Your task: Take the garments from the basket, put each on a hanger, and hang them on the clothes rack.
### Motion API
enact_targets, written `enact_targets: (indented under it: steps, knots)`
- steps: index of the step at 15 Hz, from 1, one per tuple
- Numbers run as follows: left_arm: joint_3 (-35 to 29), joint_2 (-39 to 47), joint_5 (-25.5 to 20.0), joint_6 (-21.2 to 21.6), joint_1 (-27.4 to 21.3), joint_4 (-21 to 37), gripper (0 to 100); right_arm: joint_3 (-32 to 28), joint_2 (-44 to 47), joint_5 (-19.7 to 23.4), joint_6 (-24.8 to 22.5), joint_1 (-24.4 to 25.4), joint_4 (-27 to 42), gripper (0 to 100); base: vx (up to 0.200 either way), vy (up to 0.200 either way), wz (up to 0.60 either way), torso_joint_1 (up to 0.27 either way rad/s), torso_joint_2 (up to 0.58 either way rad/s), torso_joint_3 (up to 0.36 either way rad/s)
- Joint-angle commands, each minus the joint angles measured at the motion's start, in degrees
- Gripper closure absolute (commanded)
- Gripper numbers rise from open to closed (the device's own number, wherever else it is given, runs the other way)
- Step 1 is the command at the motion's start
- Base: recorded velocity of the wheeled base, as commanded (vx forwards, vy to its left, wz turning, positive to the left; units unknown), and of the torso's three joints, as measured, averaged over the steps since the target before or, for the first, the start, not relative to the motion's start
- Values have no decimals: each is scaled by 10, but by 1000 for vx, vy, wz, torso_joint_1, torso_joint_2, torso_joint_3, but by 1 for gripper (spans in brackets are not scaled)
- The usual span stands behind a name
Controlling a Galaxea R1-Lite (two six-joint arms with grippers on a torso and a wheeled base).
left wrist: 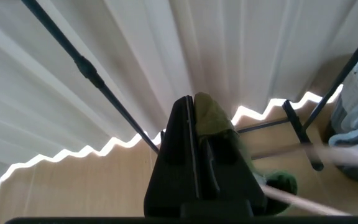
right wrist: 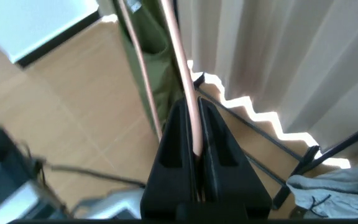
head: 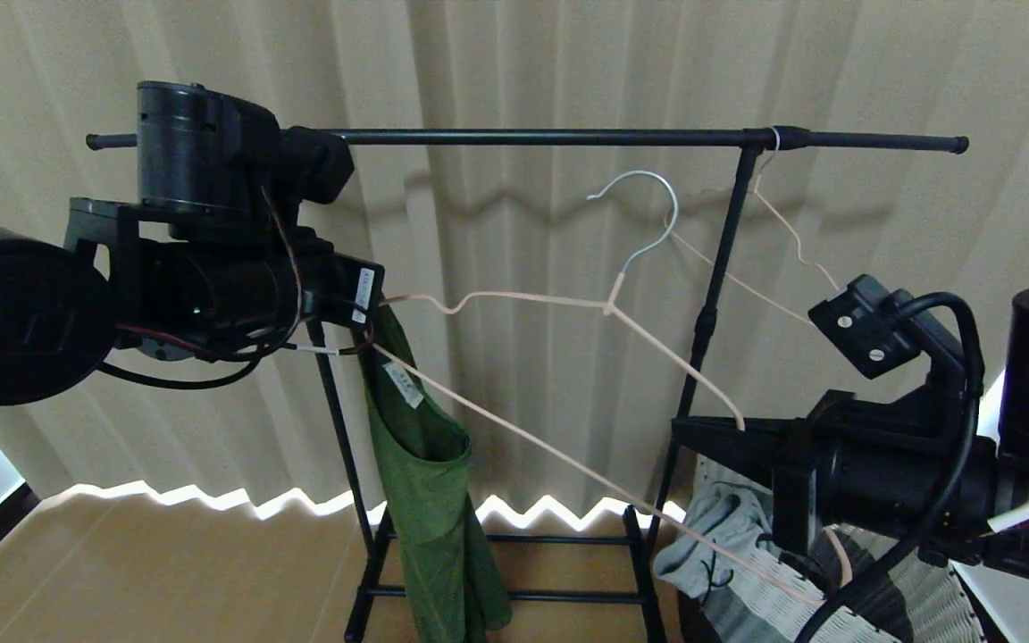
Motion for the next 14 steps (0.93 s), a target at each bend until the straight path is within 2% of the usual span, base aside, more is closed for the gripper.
enact_targets:
  steps: [1,5,10,14]
  knots:
    - [1,-7,2,0,2,0,100,-6,28,-12,6,0,-14,100,0,0,0,0,0,0]
    - [12,-4,8,-4,-1,0,100,-12,46,-27,17,11,-41,100,0,0,0,0,0,0]
    - [6,18,8,-8,4,-1,100,-21,49,-48,49,78,-41,100,0,0,0,0,0,0]
    - [-15,45,26,-15,10,-1,100,-21,53,-51,83,101,-37,100,0,0,0,0,0,0]
